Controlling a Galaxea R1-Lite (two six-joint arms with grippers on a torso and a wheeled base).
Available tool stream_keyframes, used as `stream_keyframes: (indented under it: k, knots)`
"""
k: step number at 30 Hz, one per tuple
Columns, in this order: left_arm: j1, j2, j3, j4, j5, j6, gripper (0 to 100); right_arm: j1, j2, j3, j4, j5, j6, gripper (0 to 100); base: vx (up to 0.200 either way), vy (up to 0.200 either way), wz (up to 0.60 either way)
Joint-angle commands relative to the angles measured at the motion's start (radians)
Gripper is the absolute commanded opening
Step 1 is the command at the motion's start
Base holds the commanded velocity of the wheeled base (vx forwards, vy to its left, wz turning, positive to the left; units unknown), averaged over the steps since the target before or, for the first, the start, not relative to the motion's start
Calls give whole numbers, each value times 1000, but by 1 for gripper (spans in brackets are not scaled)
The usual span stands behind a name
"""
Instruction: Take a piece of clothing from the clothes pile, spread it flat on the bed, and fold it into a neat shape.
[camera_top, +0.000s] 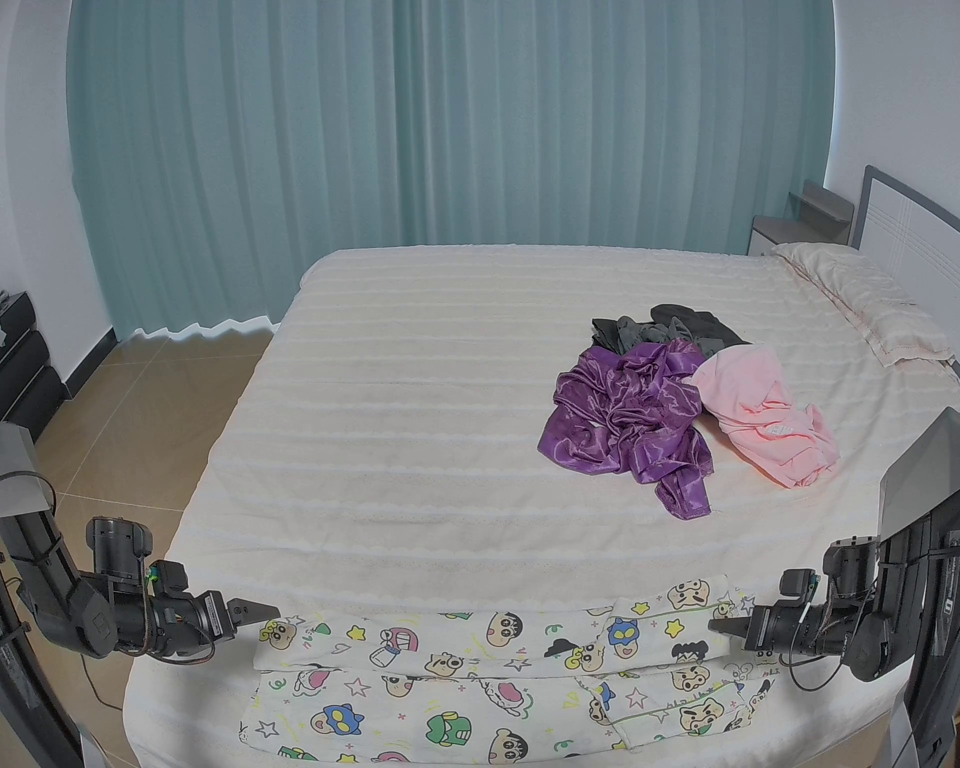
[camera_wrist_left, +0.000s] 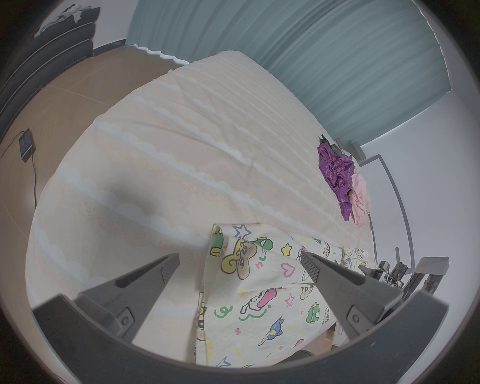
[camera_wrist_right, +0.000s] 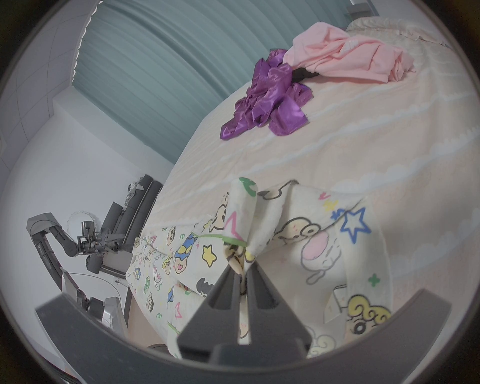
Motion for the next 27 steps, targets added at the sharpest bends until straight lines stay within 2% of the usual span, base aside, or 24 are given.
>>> stream_keyframes:
  k: [1, 6, 7, 18, 21, 23, 27]
  knots:
    - [-1, 4, 2, -1, 0, 0, 100, -27, -24, 2, -7, 0, 0, 0, 0, 0, 0]
    - [-4, 9, 0, -2, 0, 0, 100, -35, 5, 17, -4, 4, -3, 0, 0, 0, 0]
    - [-5, 9, 0, -7, 2, 1, 100, -33, 30, 26, -6, 4, -14, 100, 0, 0, 0]
    - [-25, 10, -49, -40, 26, -25, 100, -43, 28, 46, -7, 20, -14, 100, 0, 0, 0]
    - [-78, 15, -89, -34, 82, -65, 100, -44, 25, 49, -7, 48, -7, 100, 0, 0, 0]
    - [-94, 24, -99, -33, 100, -66, 100, -46, 24, 52, -7, 53, -7, 100, 0, 0, 0]
    - [-177, 68, -109, -31, 149, -66, 100, -52, 7, 60, -7, 54, -6, 100, 0, 0, 0]
